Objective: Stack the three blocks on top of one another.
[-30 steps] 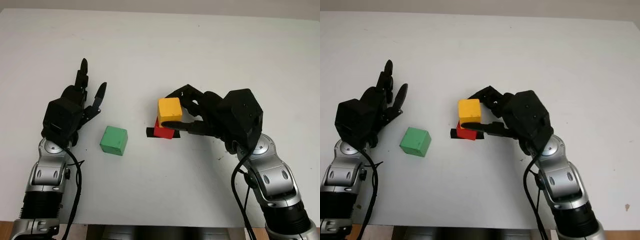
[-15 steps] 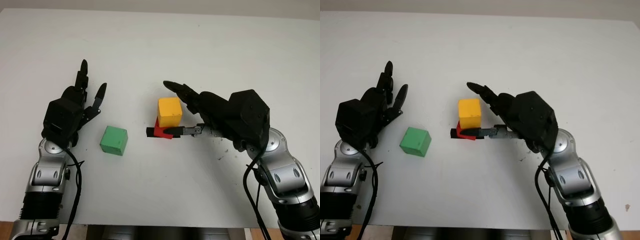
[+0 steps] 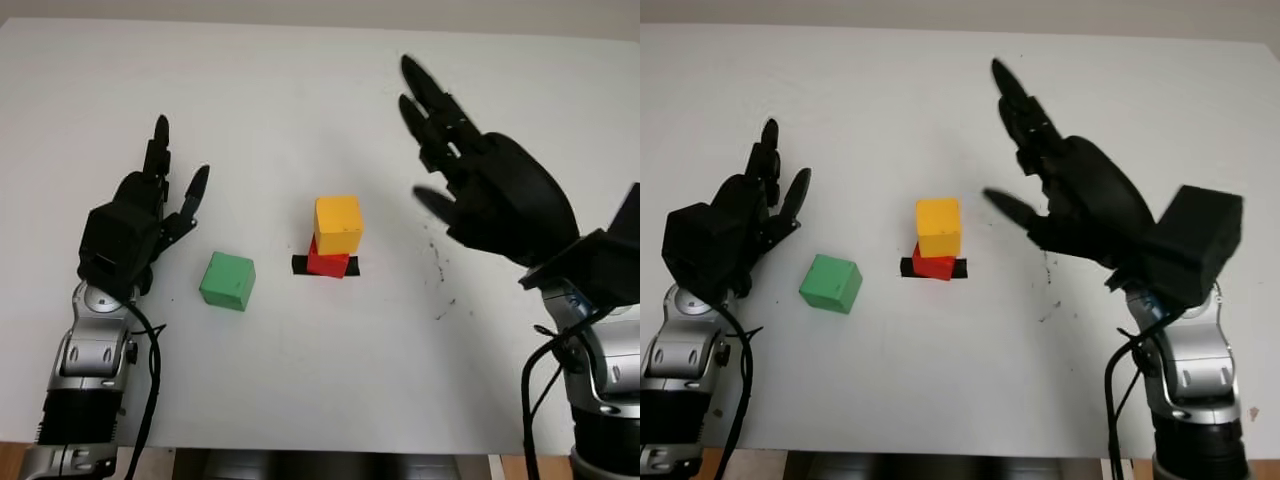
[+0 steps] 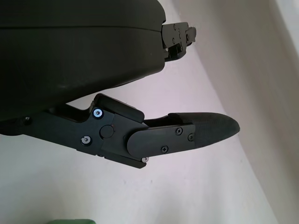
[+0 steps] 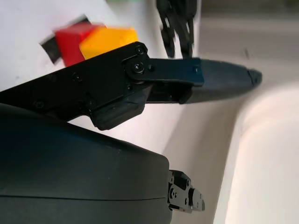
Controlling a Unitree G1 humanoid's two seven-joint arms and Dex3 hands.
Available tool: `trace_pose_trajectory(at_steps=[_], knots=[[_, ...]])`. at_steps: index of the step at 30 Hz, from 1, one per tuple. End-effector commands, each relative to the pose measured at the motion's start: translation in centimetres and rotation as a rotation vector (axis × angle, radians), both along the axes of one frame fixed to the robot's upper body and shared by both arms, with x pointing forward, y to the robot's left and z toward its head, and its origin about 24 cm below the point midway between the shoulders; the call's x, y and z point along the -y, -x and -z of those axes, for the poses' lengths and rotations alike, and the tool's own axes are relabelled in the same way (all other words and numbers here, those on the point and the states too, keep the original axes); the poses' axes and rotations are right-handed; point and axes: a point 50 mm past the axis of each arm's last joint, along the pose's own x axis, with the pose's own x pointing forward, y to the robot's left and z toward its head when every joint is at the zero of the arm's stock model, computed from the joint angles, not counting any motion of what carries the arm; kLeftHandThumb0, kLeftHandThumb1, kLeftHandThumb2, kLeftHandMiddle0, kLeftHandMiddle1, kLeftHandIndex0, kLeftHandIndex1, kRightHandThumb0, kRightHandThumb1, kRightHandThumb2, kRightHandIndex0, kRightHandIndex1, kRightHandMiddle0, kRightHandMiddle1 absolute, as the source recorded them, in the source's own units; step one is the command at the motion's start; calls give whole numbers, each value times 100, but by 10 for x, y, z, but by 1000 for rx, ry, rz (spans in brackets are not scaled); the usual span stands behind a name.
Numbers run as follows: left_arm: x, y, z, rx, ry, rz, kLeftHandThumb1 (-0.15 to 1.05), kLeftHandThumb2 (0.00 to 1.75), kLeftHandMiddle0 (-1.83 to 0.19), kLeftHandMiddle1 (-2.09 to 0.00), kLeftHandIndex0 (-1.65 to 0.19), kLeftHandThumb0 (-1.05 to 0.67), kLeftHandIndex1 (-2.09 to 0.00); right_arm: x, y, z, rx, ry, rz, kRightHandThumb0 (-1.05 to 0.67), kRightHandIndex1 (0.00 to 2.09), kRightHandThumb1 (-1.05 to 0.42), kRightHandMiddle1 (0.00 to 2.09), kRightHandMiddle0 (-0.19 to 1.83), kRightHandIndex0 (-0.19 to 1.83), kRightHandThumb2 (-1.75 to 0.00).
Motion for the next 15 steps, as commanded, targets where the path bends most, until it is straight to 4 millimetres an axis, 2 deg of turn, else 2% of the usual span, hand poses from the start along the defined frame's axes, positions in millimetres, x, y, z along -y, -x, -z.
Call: trace_pose_trajectory(at_steps=[1,4,7,11,15], knots=[[-3,5,-12,63,-36,-1,105,50,8,-8,6,-78,-9,6,2,6,2,-66,59,-91,0,-105,0,-19,-19,-69],[-4,9,-19,109,-51,7,105,43,0,-8,-2,-81,-11,9,1,13,-12,-124,110,-90,0,-105,0,-19,-19,-69],[-7,14,-29,177,-84,19,105,33,-12,-9,-15,-77,-14,11,1,23,-65,-202,165,-86,0,-105,0,-19,-19,-68],[-13,21,-42,219,-168,96,105,26,-17,-7,-29,-68,-16,8,1,32,-120,-253,217,-80,0,-105,0,-19,-19,-72],[-23,32,-64,153,-469,240,105,20,-7,-3,-28,-76,-11,7,-1,36,-148,-260,250,-77,0,-105,0,-19,-19,-73]])
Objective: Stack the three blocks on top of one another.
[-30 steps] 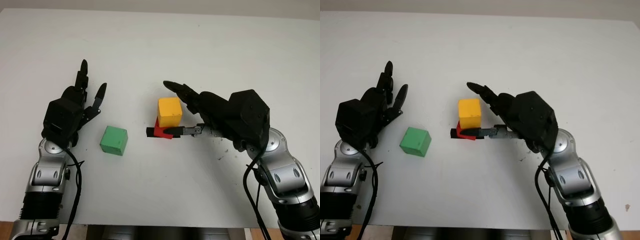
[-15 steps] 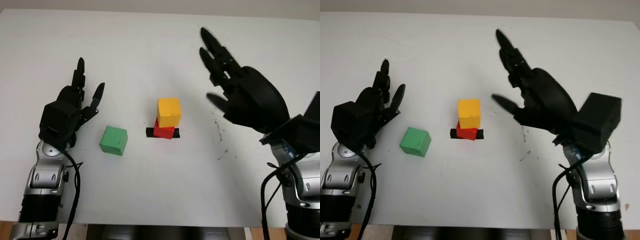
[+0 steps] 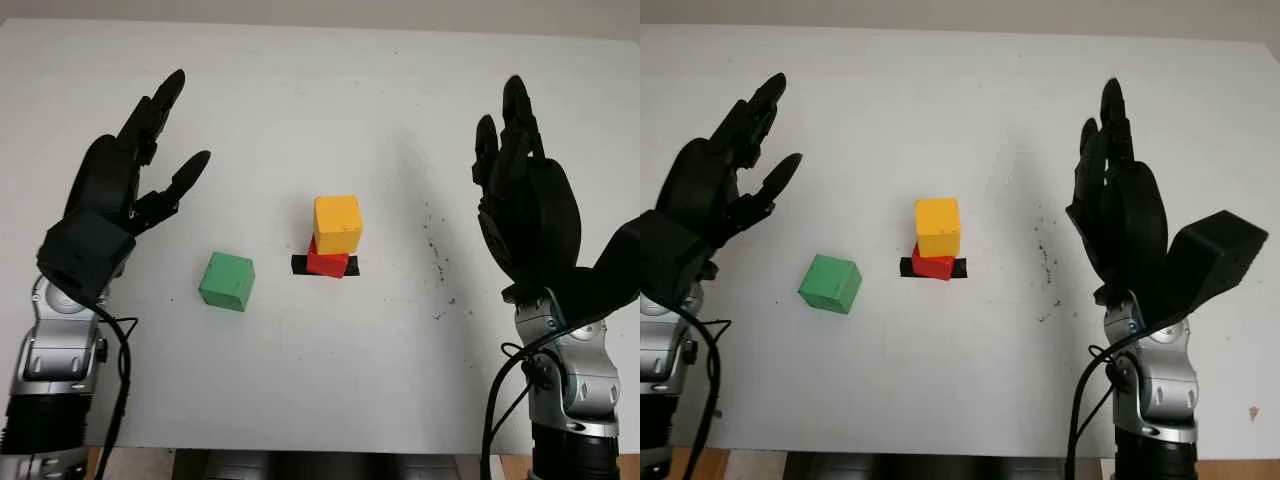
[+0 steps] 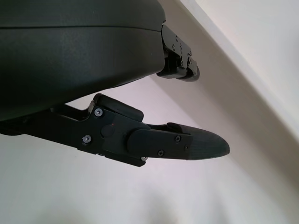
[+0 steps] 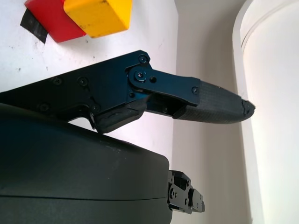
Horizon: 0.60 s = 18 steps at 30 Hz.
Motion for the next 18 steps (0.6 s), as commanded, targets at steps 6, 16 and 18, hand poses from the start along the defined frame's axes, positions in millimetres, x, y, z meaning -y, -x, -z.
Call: trace_pose_trajectory(at_steps=[6,16,18], knots=[[-6,23,-30,-187,-376,126,98,6,7,-2,-28,-83,-7,-1,-2,6,-32,-2,28,-75,0,-105,0,-19,-19,-75],[-5,34,-32,-266,-503,196,97,6,10,-4,-33,-87,-6,-5,-5,12,-73,-43,27,-74,0,-105,0,-19,-19,-75],[-5,36,-30,-268,-499,196,98,6,11,-4,-31,-86,-5,-5,-4,12,-77,-35,26,-74,0,-105,0,-19,-19,-75]])
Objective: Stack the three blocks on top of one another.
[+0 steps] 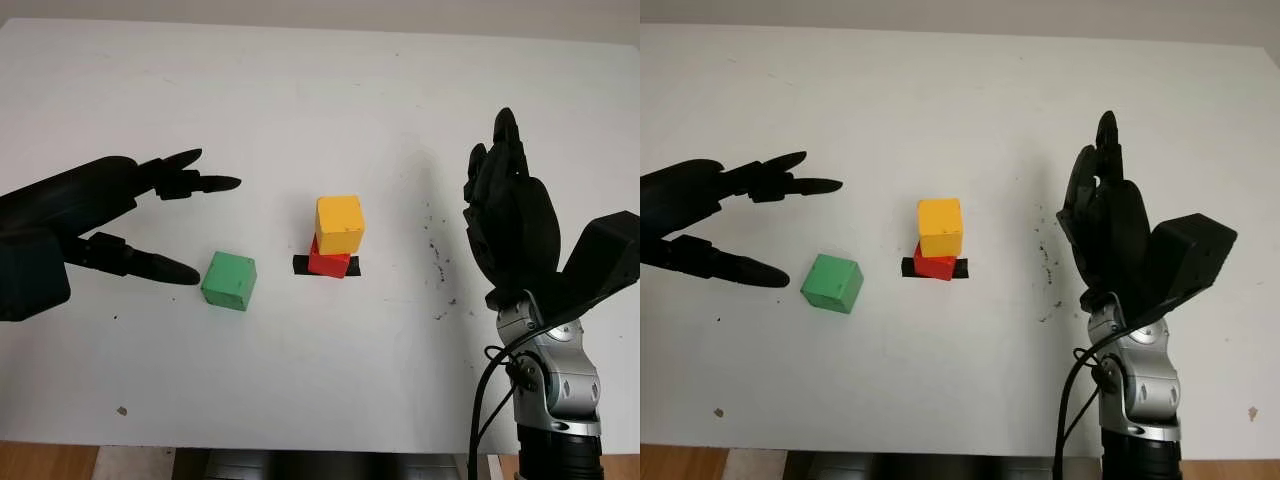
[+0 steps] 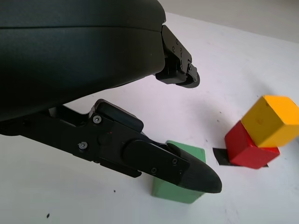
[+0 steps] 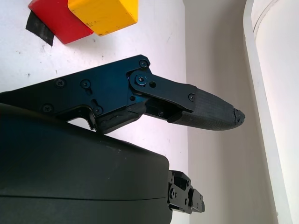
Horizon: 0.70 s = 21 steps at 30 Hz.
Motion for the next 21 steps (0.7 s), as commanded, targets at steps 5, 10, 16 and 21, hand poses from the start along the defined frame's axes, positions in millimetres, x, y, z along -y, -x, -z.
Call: trace_pose_trajectory(at_steps=[5,10,16,21], knots=[[2,8,4,36,-58,-29,99,6,14,-4,-25,-86,-3,3,2,0,-8,0,3,-72,0,-105,0,-19,-19,-75],[7,12,15,85,-117,-78,102,6,14,-5,-24,-90,-4,6,2,0,-3,12,9,-72,0,-105,0,-19,-19,-74],[11,15,34,140,-133,-100,102,5,11,-7,-27,-87,-6,8,2,-1,-1,12,16,-74,0,-105,0,-19,-19,-71],[21,13,51,151,-174,-116,99,4,9,-6,-29,-83,-7,6,1,-1,0,4,10,-73,0,-105,2,-18,-19,-70]])
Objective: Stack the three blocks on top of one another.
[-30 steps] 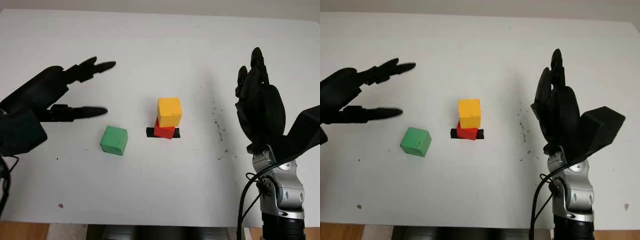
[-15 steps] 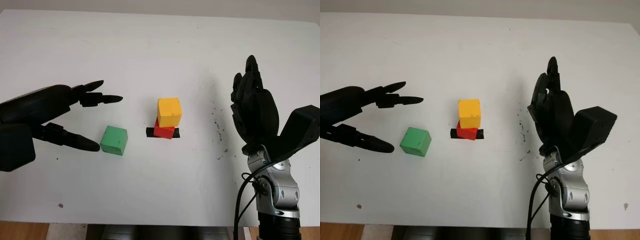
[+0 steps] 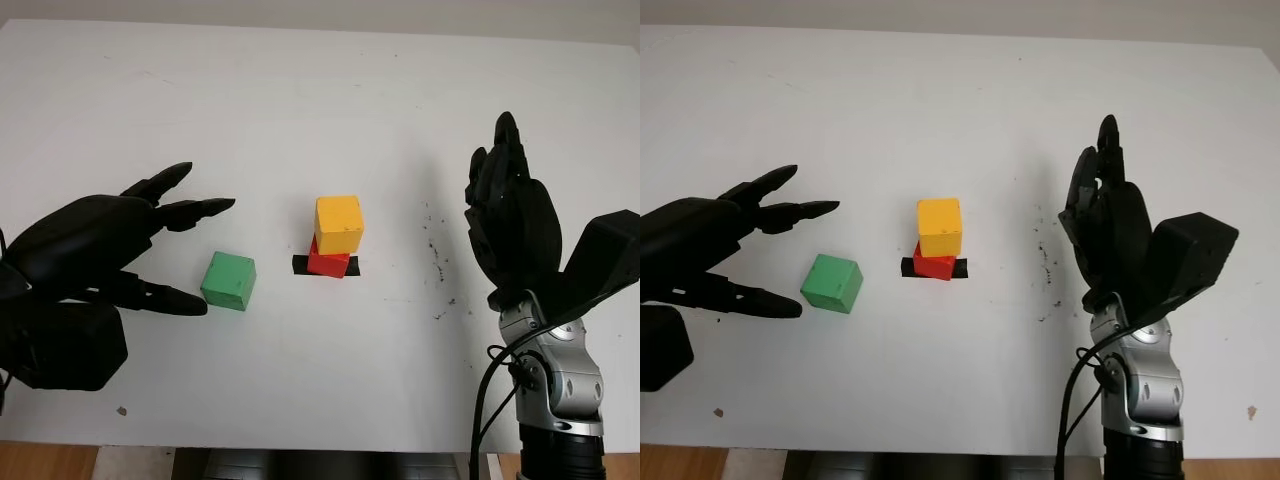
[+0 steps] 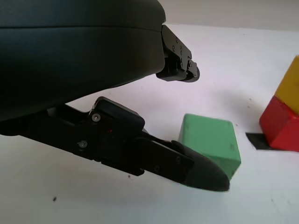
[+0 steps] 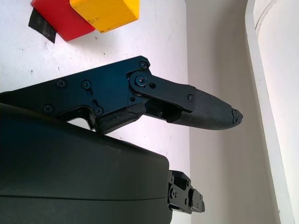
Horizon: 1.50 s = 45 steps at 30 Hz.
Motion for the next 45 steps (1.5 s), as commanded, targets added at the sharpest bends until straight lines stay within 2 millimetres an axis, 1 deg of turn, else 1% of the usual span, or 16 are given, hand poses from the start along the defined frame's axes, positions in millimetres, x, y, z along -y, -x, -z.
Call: trace_pose_trajectory(at_steps=[1,5,13,16,20,21,22,23,24,27,28,29,33,41,45], knots=[[6,2,7,-1,-10,6,98,4,9,-6,-30,-81,-7,1,1,-1,8,1,0,-73,0,-105,2,-18,-19,-71],[10,3,12,4,-22,5,96,4,7,-6,-33,-78,-8,0,1,-1,8,1,-1,-72,0,-105,2,-19,-19,-72],[9,4,19,-6,-12,4,93,4,2,-7,-38,-75,-11,1,2,-1,4,5,-4,-73,0,-105,1,-19,-19,-72],[9,4,20,15,-31,0,92,4,0,-7,-40,-74,-12,1,3,0,4,9,-3,-72,0,-105,1,-19,-19,-71],[10,3,21,73,-46,3,91,5,-4,-7,-46,-68,-16,0,3,0,3,3,-1,-73,0,-105,2,-18,-19,-71],[10,3,22,87,-41,3,91,5,-7,-6,-42,-63,-35,0,3,0,4,1,1,-73,0,-105,2,-18,-19,-71],[10,3,22,102,-34,6,92,5,-9,-6,-32,-60,-62,0,3,0,4,2,2,-73,0,-105,2,-17,-19,-71],[10,3,23,119,-26,10,94,6,-14,-6,-23,-55,-93,0,4,0,2,0,5,-73,0,-105,3,-17,-19,-71],[10,3,23,135,-12,17,96,6,-17,-7,-21,-51,-111,-1,4,0,1,1,5,-72,0,-105,3,-17,-19,-71],[10,2,24,183,24,40,103,7,-26,-7,-14,-41,-149,-1,4,1,-5,7,0,-72,0,-105,3,-18,-19,-71],[10,2,24,201,29,45,104,8,-28,-7,-12,-40,-156,-1,5,1,-5,6,-1,-72,0,-105,3,-18,-19,-71],[10,2,24,219,33,48,104,9,-31,-8,-9,-40,-162,-1,5,1,-5,7,0,-72,0,-105,3,-18,-19,-71],[9,2,25,274,43,57,105,10,-38,-12,-5,-41,-170,-2,5,1,-5,8,-2,-71,0,-105,3,-19,-19,-70],[6,2,28,218,117,47,105,8,-36,-16,-4,-42,-172,-1,6,1,-11,16,-10,-70,0,-105,0,-19,-19,-69],[2,1,29,189,198,44,105,8,-35,-17,-6,-43,-168,-1,6,1,-12,16,-8,-69,0,-105,0,-19,-19,-67]])
